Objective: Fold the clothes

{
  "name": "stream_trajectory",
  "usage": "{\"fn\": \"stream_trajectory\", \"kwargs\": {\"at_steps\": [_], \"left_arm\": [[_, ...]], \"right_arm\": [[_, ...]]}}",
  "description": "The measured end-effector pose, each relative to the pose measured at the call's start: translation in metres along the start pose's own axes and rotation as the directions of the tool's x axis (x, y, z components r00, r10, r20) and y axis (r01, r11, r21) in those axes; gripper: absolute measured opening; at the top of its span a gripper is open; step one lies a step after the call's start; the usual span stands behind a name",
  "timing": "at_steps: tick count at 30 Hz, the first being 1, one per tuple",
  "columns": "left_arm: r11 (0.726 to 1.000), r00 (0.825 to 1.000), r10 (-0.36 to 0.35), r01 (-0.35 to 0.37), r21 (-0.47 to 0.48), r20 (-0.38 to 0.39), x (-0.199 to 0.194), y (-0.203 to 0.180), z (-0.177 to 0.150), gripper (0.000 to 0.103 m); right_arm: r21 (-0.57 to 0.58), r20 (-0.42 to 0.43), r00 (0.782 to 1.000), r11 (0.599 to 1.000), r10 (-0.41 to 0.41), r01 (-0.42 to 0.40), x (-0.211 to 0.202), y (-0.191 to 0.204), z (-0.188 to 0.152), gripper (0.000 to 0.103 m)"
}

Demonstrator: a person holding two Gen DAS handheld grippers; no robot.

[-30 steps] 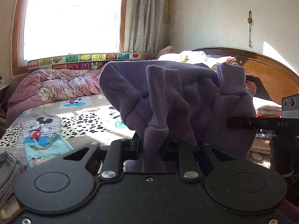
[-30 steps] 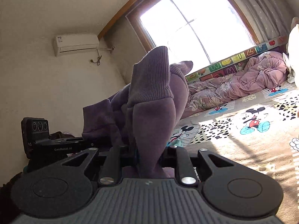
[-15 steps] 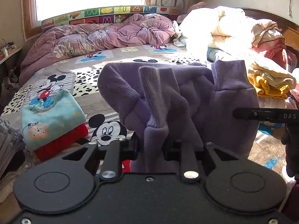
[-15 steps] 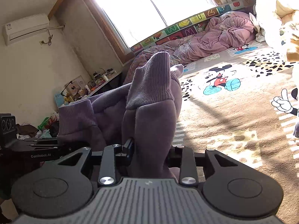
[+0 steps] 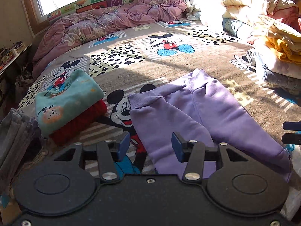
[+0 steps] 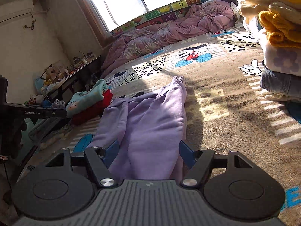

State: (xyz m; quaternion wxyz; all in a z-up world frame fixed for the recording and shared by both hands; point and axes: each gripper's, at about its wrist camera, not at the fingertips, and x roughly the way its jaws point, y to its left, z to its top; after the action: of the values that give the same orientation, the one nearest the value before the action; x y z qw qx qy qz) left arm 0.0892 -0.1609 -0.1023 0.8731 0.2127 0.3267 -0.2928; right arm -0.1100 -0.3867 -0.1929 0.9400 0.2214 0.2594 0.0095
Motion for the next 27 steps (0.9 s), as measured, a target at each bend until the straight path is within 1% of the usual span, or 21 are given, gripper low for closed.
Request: {"fn": "stream_trajectory", "kwargs": {"at_steps": [1,3,4,5,7,8,10,11,12,13,14,15,17,18,19,20,23,24,25,26,27], "left_arm": [[0.999,1.0,-0.012,0.012,0.035,-0.002,-0.004,-0.007,-0.003,0.048],[0.992,0.998,-0.07,0.07,0.102,-0.007,-0.012,-0.017,-0.009,0.048],[0.982,0.993,-0.118,0.119,0.148,-0.016,-0.018,-0.025,-0.015,0.048],[0.965,0.985,-0.169,0.171,0.197,-0.029,-0.024,-0.033,-0.021,0.048],[0.924,0.974,-0.222,0.227,0.307,-0.051,-0.036,-0.053,-0.035,0.049],[0.901,0.969,-0.237,0.245,0.358,-0.066,-0.039,-0.062,-0.043,0.049],[0.866,0.965,-0.245,0.262,0.426,-0.096,-0.041,-0.077,-0.057,0.049],[0.847,0.963,-0.246,0.269,0.457,-0.11,-0.042,-0.084,-0.064,0.049],[0.828,0.961,-0.248,0.277,0.488,-0.125,-0.043,-0.092,-0.07,0.049],[0.807,0.958,-0.248,0.285,0.518,-0.14,-0.044,-0.099,-0.077,0.049],[0.784,0.956,-0.249,0.293,0.547,-0.155,-0.044,-0.106,-0.084,0.049],[0.763,0.955,-0.246,0.296,0.575,-0.165,-0.044,-0.111,-0.092,0.049],[0.718,0.953,-0.239,0.301,0.628,-0.184,-0.042,-0.121,-0.106,0.049],[0.677,0.956,-0.22,0.292,0.676,-0.192,-0.041,-0.129,-0.117,0.049],[0.647,0.961,-0.201,0.275,0.711,-0.189,-0.039,-0.134,-0.126,0.049],[0.619,0.966,-0.182,0.257,0.742,-0.182,-0.038,-0.139,-0.135,0.049],[0.536,0.98,-0.138,0.197,0.821,-0.145,-0.033,-0.151,-0.156,0.049],[0.505,0.983,-0.13,0.176,0.845,-0.127,-0.033,-0.155,-0.162,0.049],[0.48,0.986,-0.127,0.152,0.864,-0.103,-0.032,-0.158,-0.167,0.049],[0.47,0.988,-0.125,0.135,0.872,-0.085,-0.032,-0.16,-0.169,0.049],[0.469,0.99,-0.12,0.122,0.875,-0.074,-0.031,-0.162,-0.17,0.049]], "right_arm": [[-0.019,-0.003,1.0,1.0,-0.003,0.003,-0.006,0.004,-0.009,0.071],[-0.066,-0.01,1.0,0.998,0.007,-0.007,-0.019,0.012,-0.023,0.069],[-0.106,-0.021,1.0,0.994,0.014,-0.016,-0.025,0.018,-0.028,0.068],[-0.148,-0.034,0.999,0.989,0.021,-0.026,-0.03,0.024,-0.034,0.067],[-0.24,-0.061,0.998,0.97,0.032,-0.046,-0.037,0.037,-0.038,0.066],[-0.293,-0.082,0.996,0.954,0.035,-0.058,-0.04,0.044,-0.039,0.066],[-0.394,-0.124,0.992,0.915,0.037,-0.083,-0.044,0.057,-0.04,0.066],[-0.474,-0.14,0.99,0.877,0.014,-0.079,-0.046,0.065,-0.043,0.066],[-0.555,-0.152,0.988,0.829,-0.014,-0.073,-0.047,0.073,-0.047,0.063],[-0.61,-0.161,0.986,0.789,-0.036,-0.07,-0.048,0.078,-0.051,0.061],[-0.67,-0.174,0.983,0.739,-0.061,-0.072,-0.048,0.084,-0.057,0.059],[-0.728,-0.186,0.979,0.682,-0.088,-0.077,-0.047,0.089,-0.063,0.056],[-0.801,-0.205,0.97,0.592,-0.128,-0.092,-0.046,0.094,-0.076,0.054],[-0.837,-0.206,0.967,0.539,-0.153,-0.093,-0.045,0.096,-0.085,0.054],[-0.87,-0.203,0.963,0.483,-0.179,-0.094,-0.044,0.098,-0.094,0.054],[-0.893,-0.2,0.96,0.439,-0.197,-0.096,-0.043,0.098,-0.102,0.054],[-0.936,-0.169,0.957,0.341,-0.236,-0.082,-0.041,0.096,-0.119,0.054],[-0.948,-0.15,0.958,0.312,-0.245,-0.069,-0.04,0.096,-0.124,0.054],[-0.957,-0.13,0.959,0.284,-0.252,-0.055,-0.039,0.095,-0.129,0.054],[-0.964,-0.112,0.961,0.261,-0.253,-0.043,-0.039,0.095,-0.132,0.054],[-0.971,-0.094,0.963,0.238,-0.254,-0.032,-0.039,0.095,-0.135,0.053]]}}
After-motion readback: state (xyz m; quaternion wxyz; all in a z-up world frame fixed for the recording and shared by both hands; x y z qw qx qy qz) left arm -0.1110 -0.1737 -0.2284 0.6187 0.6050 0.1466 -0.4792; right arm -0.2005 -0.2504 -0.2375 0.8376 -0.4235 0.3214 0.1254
